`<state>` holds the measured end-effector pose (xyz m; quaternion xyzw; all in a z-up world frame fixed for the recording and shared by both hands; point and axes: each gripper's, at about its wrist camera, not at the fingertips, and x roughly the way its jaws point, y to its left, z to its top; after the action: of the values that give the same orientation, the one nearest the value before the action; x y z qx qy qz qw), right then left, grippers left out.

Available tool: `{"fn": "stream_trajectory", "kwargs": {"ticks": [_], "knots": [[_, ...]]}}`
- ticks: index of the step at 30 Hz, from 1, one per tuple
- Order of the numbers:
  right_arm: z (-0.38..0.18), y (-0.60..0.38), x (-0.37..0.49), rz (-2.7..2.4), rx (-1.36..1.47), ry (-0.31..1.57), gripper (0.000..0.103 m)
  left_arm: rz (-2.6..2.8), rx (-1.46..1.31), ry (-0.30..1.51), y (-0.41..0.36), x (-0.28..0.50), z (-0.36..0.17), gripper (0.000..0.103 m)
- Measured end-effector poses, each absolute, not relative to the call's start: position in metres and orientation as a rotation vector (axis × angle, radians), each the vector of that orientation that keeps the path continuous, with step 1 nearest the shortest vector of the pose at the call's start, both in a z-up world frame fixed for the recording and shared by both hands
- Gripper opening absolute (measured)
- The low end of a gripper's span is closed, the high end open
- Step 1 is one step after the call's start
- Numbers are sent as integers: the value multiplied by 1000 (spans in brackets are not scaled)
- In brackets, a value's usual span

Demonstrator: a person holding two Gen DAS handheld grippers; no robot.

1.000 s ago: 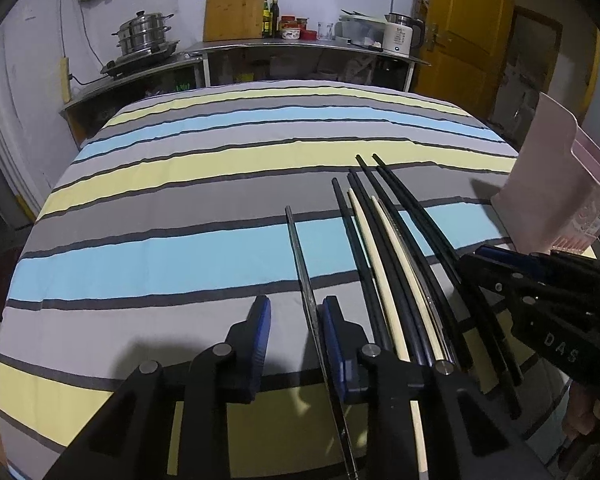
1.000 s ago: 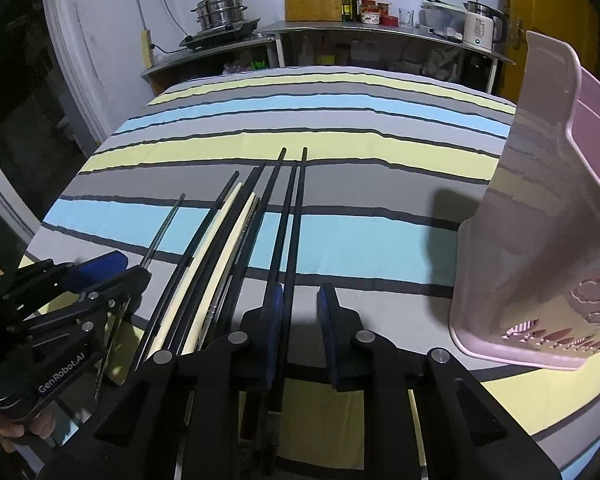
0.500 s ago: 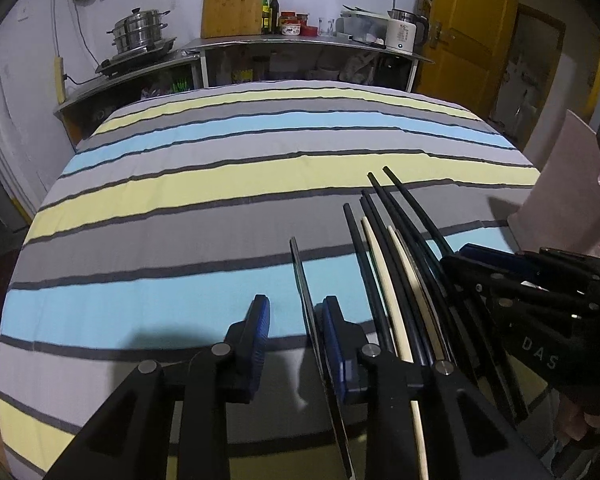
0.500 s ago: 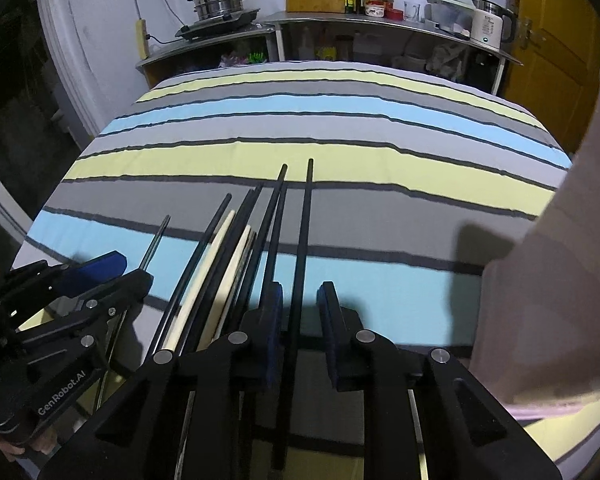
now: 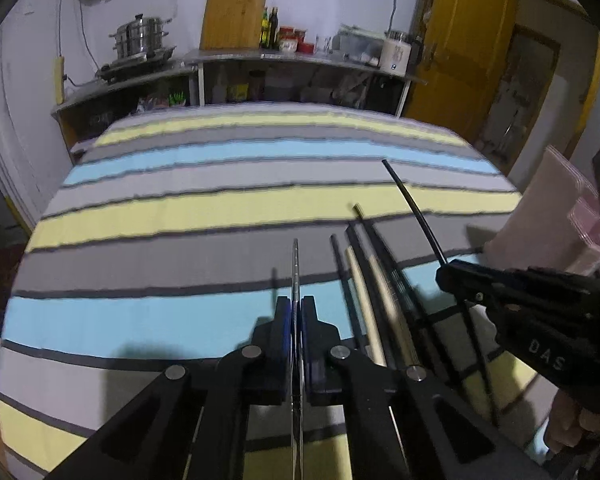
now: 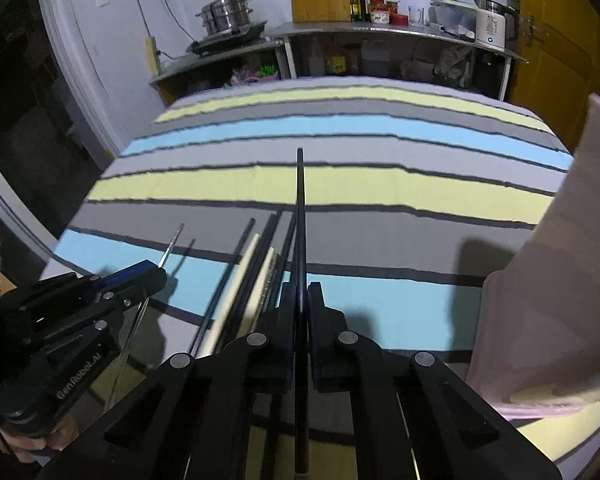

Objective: Organize utensils
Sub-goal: 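Grasp a black chopstick with the right tool while the left tool grasps a thin metal chopstick, then carry both chopsticks into the pink holder and open both tools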

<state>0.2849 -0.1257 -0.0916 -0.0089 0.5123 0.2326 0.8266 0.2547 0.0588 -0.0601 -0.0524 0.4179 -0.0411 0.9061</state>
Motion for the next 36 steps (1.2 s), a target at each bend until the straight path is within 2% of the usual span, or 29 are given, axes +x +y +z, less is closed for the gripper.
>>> {"fn": "stream_trajectory", "kwargs": {"ticks": [10,20,36], "knots": [[-30,-142,262,535,46,975,6,-145,-114,745,60,216,10,5],[17,-166,236,533,86,883,6,-204,-127,683,50,186,58,5],[68,-234,224,455,180,786,6,-384,-162,672,-18,197,117,5]]}}
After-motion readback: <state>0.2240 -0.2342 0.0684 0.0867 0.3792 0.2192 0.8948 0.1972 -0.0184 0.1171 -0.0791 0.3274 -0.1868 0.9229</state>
